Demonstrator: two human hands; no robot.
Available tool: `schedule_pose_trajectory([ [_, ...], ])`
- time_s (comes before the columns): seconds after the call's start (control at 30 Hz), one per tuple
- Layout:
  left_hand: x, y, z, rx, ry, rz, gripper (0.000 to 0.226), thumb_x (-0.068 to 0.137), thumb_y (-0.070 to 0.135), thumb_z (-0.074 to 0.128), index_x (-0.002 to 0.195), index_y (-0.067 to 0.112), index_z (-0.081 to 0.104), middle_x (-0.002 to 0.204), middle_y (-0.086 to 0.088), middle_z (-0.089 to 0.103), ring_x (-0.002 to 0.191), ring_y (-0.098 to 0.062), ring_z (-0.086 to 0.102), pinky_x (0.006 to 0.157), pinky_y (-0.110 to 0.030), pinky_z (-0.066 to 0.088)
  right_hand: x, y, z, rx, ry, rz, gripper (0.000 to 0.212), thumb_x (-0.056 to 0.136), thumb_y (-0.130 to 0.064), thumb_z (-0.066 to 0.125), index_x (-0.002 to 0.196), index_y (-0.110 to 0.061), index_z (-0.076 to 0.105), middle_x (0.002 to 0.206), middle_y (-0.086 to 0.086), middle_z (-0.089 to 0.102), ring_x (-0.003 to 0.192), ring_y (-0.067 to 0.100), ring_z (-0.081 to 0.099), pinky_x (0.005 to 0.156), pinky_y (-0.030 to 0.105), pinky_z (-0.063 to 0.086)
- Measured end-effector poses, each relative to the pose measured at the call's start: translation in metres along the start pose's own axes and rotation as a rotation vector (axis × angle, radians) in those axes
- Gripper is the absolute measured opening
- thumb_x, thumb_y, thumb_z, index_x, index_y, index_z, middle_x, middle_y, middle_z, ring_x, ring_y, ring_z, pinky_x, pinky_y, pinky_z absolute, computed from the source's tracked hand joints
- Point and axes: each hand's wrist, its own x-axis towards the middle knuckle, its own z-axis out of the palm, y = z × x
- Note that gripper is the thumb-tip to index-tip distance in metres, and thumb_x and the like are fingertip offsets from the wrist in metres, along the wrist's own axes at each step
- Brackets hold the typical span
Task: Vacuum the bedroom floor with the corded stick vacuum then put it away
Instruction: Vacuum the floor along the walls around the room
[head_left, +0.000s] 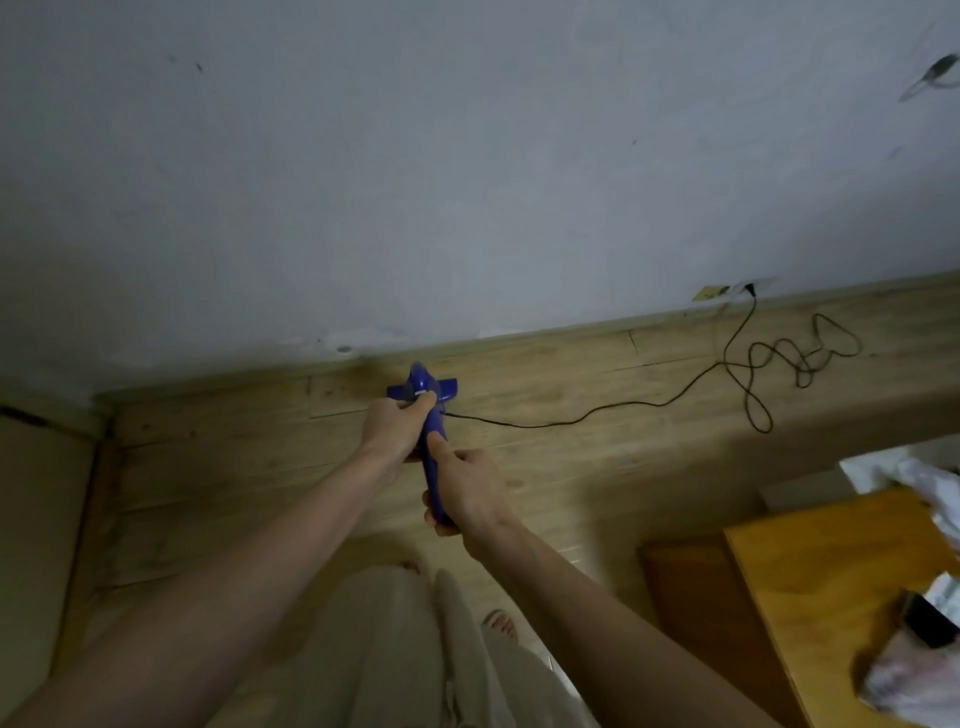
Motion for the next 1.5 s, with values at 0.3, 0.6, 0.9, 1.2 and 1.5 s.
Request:
schedule_pose_trajectory([
  [0.3, 0.044, 0.019, -0.008, -0.022, -0.039, 0.007, 0.032, 0.090, 0.038, 0.060, 0.082, 0.008, 0.067, 0.086, -0.013, 0.071, 0.081, -0.029, 0.067, 0.076, -0.038, 0.056, 0.027, -0.029, 0.016, 0.022, 0.040, -0.017, 0.039, 0.100, -0.047, 0.041, 0.087, -0.014, 0.058, 0.068, 0.005, 0.058, 0.051, 0.013, 0.053, 0.047, 0.024, 0.044],
  [0.6, 0.054, 0.013, -0.040, 0.052, -0.109, -0.021, 0.033, 0.093, 0.034, 0.058, 0.102, 0.002, 0.061, 0.096, -0.013, 0.068, 0.080, -0.023, 0.065, 0.072, -0.037, 0.056, 0.012, -0.036, 0.039, -0.008, 0.058, 0.018, 0.042, 0.099, -0.047, 0.044, 0.101, -0.007, 0.060, 0.071, 0.005, 0.059, 0.050, 0.013, 0.052, 0.047, 0.023, 0.043],
  [0.9, 0.059, 0.002, -0.040, 0.037, -0.152, 0.028, 0.030, 0.095, 0.033, 0.056, 0.106, 0.006, 0.062, 0.106, -0.016, 0.066, 0.083, -0.025, 0.063, 0.064, -0.030, 0.050, 0.022, -0.022, 0.051, 0.000, 0.099, 0.021, 0.047, 0.098, -0.051, 0.044, 0.107, -0.008, 0.060, 0.071, 0.005, 0.059, 0.050, 0.013, 0.053, 0.046, 0.024, 0.043],
  [1.2, 0.042, -0.005, -0.035, -0.060, -0.175, 0.007, 0.034, 0.095, 0.029, 0.056, 0.112, 0.000, 0.061, 0.101, -0.012, 0.065, 0.069, -0.013, 0.058, 0.046, -0.018, 0.041, 0.013, -0.023, 0.050, -0.040, 0.145, 0.145, 0.048, 0.098, -0.051, 0.042, 0.114, -0.008, 0.056, 0.078, 0.005, 0.057, 0.060, 0.013, 0.052, 0.051, 0.023, 0.042],
  [1.5, 0.031, -0.016, -0.027, -0.140, -0.127, 0.006, 0.032, 0.094, 0.032, 0.058, 0.098, 0.001, 0.063, 0.091, -0.009, 0.065, 0.070, -0.014, 0.061, 0.050, -0.019, 0.042, 0.017, 0.002, 0.050, 0.017, 0.178, 0.006, 0.046, 0.099, -0.049, 0.043, 0.100, -0.008, 0.063, 0.062, 0.002, 0.055, 0.041, 0.009, 0.048, 0.042, 0.024, 0.042],
])
